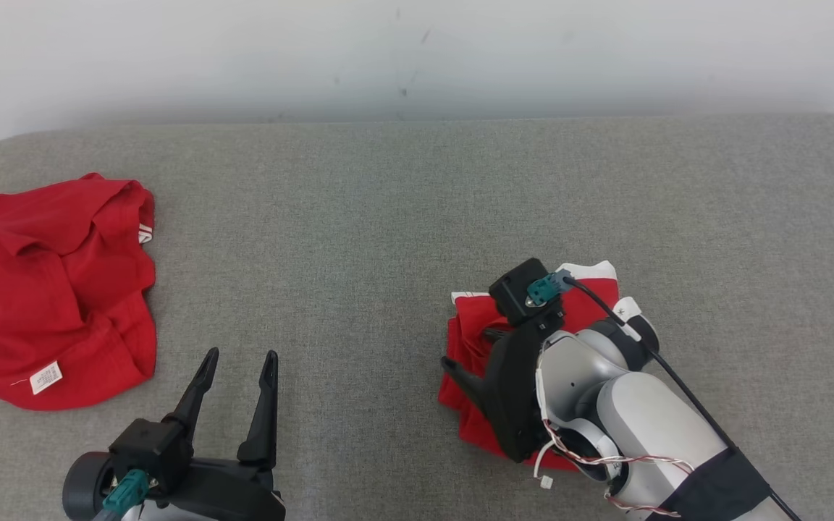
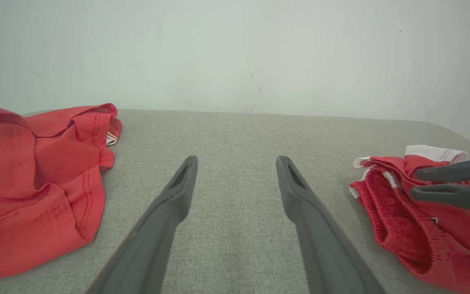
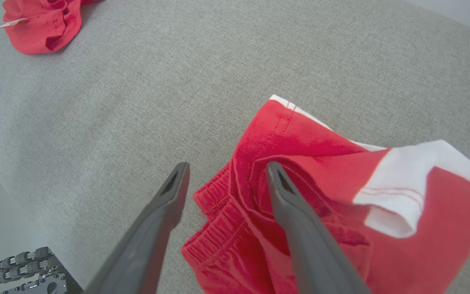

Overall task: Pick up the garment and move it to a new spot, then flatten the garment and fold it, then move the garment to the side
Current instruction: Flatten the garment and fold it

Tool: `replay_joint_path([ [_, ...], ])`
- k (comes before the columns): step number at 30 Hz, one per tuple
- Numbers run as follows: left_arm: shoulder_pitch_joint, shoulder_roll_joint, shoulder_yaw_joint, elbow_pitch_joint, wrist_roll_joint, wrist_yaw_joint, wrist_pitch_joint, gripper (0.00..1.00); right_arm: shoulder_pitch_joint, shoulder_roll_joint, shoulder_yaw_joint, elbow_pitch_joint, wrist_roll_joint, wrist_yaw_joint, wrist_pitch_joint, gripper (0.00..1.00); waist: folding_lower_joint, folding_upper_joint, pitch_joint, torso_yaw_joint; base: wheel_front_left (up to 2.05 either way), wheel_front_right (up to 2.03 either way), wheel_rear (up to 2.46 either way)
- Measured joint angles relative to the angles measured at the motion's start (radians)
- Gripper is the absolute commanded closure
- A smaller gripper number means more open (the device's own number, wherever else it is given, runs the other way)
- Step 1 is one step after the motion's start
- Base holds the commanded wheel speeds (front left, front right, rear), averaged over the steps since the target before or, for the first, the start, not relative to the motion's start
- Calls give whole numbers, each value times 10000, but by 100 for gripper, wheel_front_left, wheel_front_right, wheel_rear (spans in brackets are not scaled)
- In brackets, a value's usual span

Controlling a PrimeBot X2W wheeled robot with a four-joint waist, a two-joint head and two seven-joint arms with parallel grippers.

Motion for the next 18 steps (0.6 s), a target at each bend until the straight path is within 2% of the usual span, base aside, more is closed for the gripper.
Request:
replay_joint_path([
  [4,0,-2,0,4,0,0,0,0,0,54,121,-257,180,226,-169,0,0,0,-12,-7,0,0,0],
  [12,5,54,56,8,-13,10,-4,0,-80,88,-151,-1580,495,311,-1051,0,0,0,-48,-79,0,0,0],
  [15,6,58,81,-6,-12,15,-59,0,-122,-75,-658,-2013,75,46,-1615,0,0,0,-73,-133,0,0,0],
  [18,30,117,213,-27,-8,111,-142,0,-81,-617,-1294,-2192,-309,-276,-2242,0,0,1,-122,-218,0,0,0],
])
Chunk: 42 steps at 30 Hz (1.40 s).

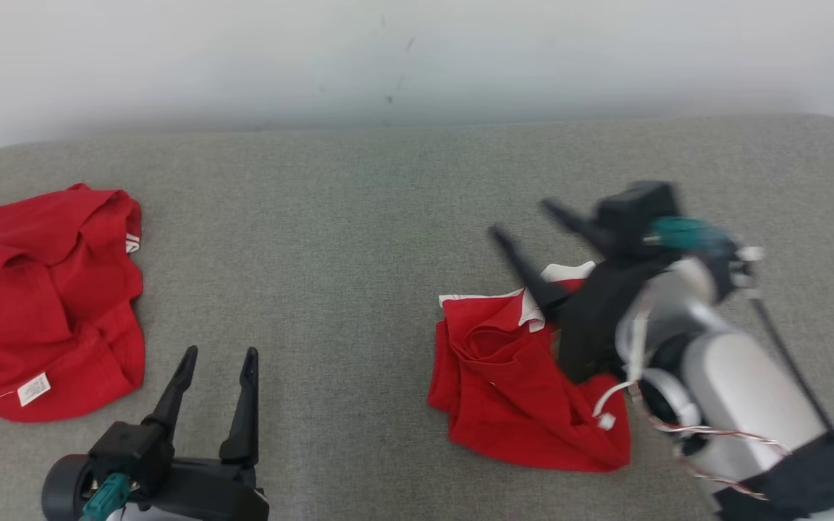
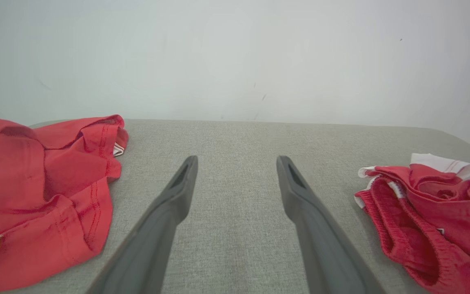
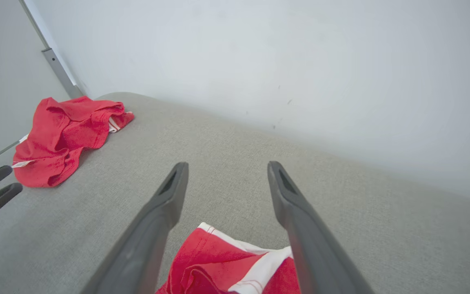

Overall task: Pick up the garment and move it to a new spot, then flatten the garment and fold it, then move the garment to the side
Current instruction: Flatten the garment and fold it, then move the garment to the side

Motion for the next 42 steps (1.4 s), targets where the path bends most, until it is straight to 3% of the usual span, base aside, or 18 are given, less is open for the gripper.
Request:
replay_joint_path([
  [6,197,127,196,-282,128,165,-270,0,1156,-602,-1406,-656,-527,-928,-1812,0,0,0,-92,-253,0,0,0],
  [10,232,167,221,-355,176,167,-343,0,2176,-403,-2184,-871,-623,-1191,-2991,0,0,-1,-135,-456,0,0,0],
  [17,431,267,244,-506,232,182,-395,0,3360,253,-2683,-639,-623,-1258,-4381,0,0,0,-235,-794,0,0,0],
  [21,431,268,238,-525,249,211,-431,0,3420,318,-2938,-418,-637,-1262,-5068,0,0,0,-296,-953,0,0,0],
  [42,583,322,213,-686,247,249,-428,0,3781,508,-3070,349,-709,-1264,-6625,0,-1,-1,-377,-1079,0,0,0],
])
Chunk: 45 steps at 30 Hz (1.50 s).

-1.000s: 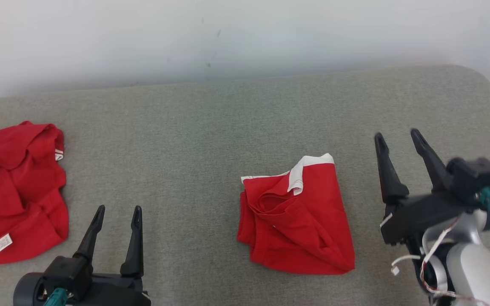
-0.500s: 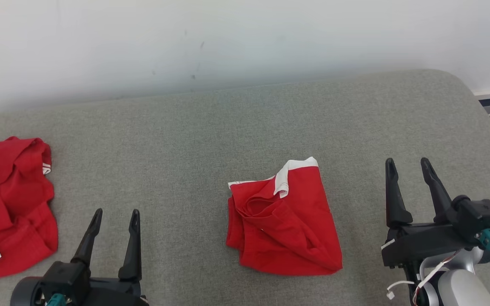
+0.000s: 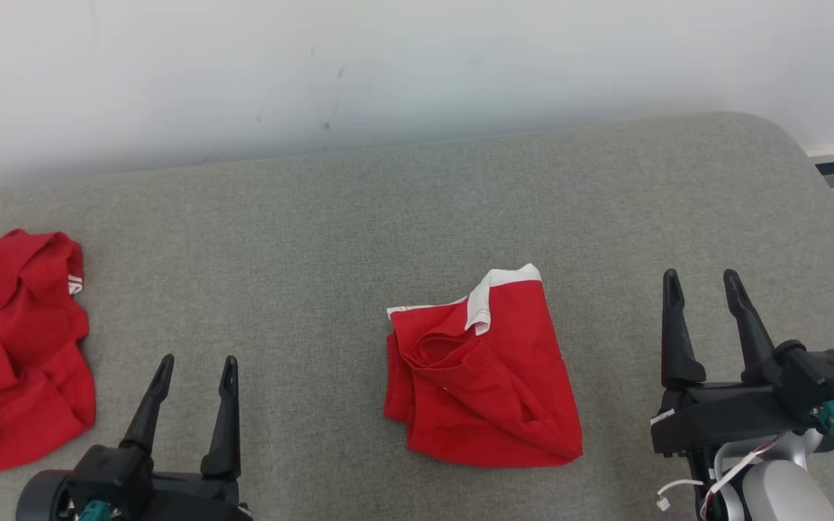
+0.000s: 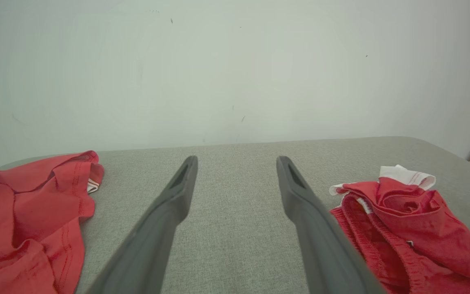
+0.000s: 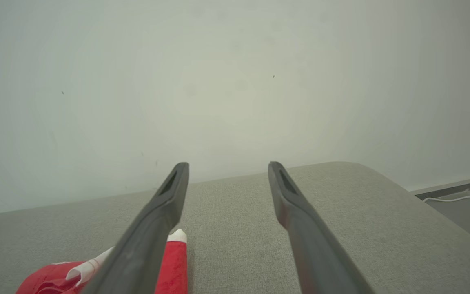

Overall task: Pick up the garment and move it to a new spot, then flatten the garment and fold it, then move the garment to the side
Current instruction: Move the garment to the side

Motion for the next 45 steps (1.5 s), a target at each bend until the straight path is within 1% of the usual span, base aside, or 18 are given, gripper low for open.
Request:
replay_joint_path([
  [5,-9,6,-98,-50,2,-13,15,0,7,-6,-56,123,111,4,-12,0,0,0,56,19,0,0,0],
  [7,-20,-33,-161,-69,2,-71,59,0,-1,-25,-52,228,192,63,29,0,0,0,105,60,0,0,0],
  [10,-38,-75,-221,-63,0,-88,86,0,-81,-261,232,759,224,341,648,0,0,0,188,140,0,0,0],
  [14,-113,-138,-307,-4,0,-100,121,0,-573,-558,644,1509,176,533,1620,0,1,0,270,293,0,0,0],
  [19,-220,-213,-422,63,0,-176,144,0,-1146,-619,1057,2136,163,792,2688,0,0,0,347,528,0,0,0],
  [22,-227,-255,-491,136,0,-190,146,0,-1343,-616,1214,2533,167,863,3269,0,1,1,392,681,0,0,0],
  [31,-228,-242,-445,226,-6,-259,146,0,-1462,-454,1467,3300,207,880,4443,0,1,0,477,987,0,0,0],
  [45,-226,-247,-520,219,-13,-263,146,0,-1775,-364,1473,3678,407,880,5216,0,1,0,568,1023,0,0,0],
])
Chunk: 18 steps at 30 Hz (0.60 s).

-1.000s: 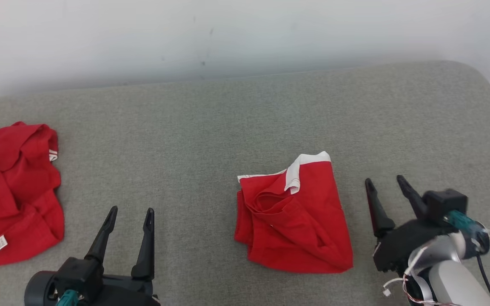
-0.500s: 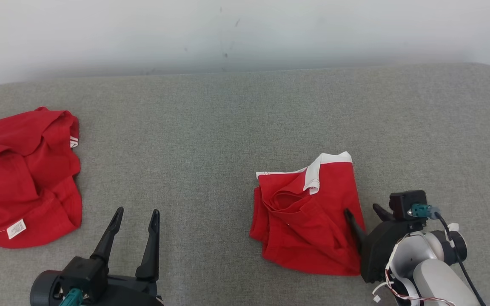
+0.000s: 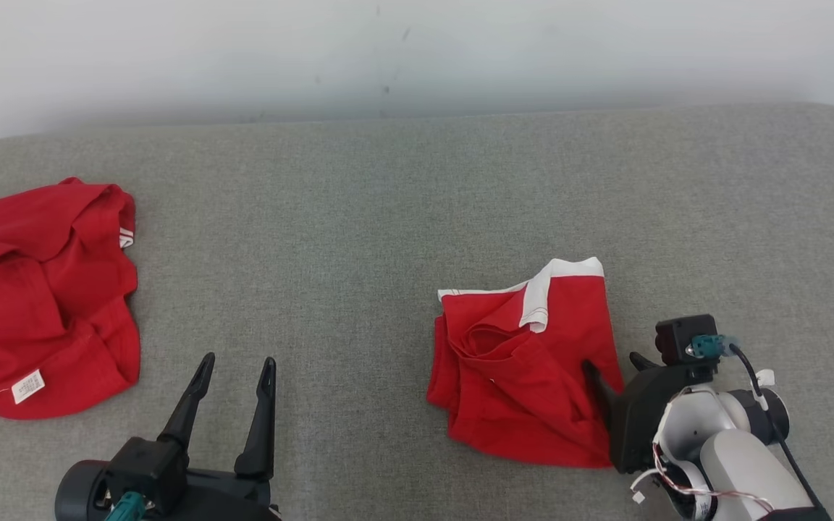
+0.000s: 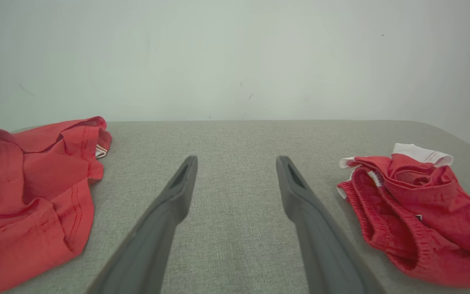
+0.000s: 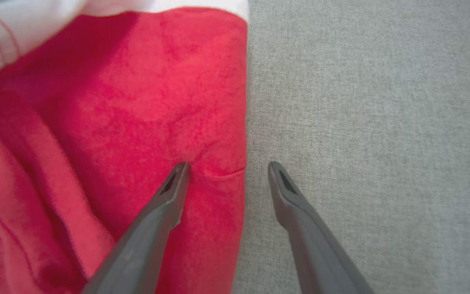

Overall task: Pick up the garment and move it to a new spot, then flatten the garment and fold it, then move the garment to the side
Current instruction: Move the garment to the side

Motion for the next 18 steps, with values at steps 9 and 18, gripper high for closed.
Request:
replay_joint_path([
  [9,-34,0,12,2,0,0,0,0,-508,128,-21,343,234,12,435,66,0,0,153,124,0,0,0],
  [18,-64,-4,38,6,-4,2,0,0,-567,59,-94,322,263,13,616,100,0,0,237,156,0,0,0],
])
